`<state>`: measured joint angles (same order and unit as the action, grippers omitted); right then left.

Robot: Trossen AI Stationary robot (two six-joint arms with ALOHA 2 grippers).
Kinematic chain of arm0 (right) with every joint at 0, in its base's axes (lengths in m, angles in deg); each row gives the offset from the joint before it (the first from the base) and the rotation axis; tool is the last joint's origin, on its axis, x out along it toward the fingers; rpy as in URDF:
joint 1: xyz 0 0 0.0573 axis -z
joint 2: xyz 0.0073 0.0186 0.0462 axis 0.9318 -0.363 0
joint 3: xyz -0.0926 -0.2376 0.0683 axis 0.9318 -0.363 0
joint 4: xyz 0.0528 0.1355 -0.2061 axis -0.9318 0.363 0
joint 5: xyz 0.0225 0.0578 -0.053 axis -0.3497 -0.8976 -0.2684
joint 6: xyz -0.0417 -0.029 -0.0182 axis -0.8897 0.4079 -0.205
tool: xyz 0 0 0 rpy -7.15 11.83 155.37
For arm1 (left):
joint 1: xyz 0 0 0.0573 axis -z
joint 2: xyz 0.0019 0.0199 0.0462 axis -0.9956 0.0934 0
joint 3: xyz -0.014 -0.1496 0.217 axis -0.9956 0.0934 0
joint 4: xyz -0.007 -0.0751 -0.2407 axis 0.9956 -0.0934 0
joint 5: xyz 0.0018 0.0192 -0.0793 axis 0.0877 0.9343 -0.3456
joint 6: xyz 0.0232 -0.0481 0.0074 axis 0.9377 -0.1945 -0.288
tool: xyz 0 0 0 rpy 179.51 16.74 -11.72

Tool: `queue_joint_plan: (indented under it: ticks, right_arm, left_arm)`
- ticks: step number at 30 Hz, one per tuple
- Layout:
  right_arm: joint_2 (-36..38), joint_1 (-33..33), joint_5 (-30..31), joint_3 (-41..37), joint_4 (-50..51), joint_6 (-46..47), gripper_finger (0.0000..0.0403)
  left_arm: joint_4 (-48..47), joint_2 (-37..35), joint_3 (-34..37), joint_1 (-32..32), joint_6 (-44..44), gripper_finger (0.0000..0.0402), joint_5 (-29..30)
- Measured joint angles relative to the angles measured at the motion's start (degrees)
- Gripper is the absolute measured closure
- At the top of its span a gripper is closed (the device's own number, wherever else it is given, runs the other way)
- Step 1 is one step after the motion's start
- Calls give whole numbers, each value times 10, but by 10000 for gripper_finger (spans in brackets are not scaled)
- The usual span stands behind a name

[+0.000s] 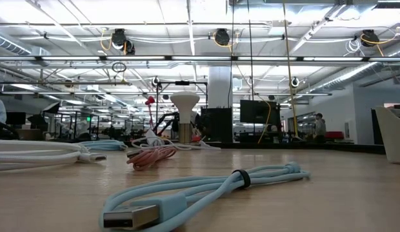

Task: Pick & Place USB Port
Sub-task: Put the green USB cable into the gray bin, then put the white HDMI cable into the yellow bin

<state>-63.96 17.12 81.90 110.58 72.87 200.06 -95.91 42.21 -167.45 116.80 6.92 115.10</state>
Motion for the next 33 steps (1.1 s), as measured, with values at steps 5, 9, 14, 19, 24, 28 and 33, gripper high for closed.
queue_joint_plan:
  ticks: [5,9,14,19,24,28,33]
  right_arm:
    - [0,-7,-45,-15,-6,-4,394]
    - [0,-21,-59,-18,-8,-4,391]
    - [0,-26,-55,-18,-13,-9,377]
    - [0,-25,-40,-18,-16,-10,349]
    - [0,-25,-28,-18,-15,-10,315]
    - [2,-25,-28,-15,-17,-10,293]
    - [25,-24,17,-1,-20,9,279]
  left_arm:
    - [0,0,0,0,4,286,-10]
    - [0,0,0,0,4,286,-10]
    - [1,0,0,0,6,286,-10]
    - [13,0,0,-2,16,286,-10]
    - [29,0,0,-4,22,286,-7]
    - [33,0,0,-4,22,286,-7]
    - [40,0,0,-4,23,286,-5]
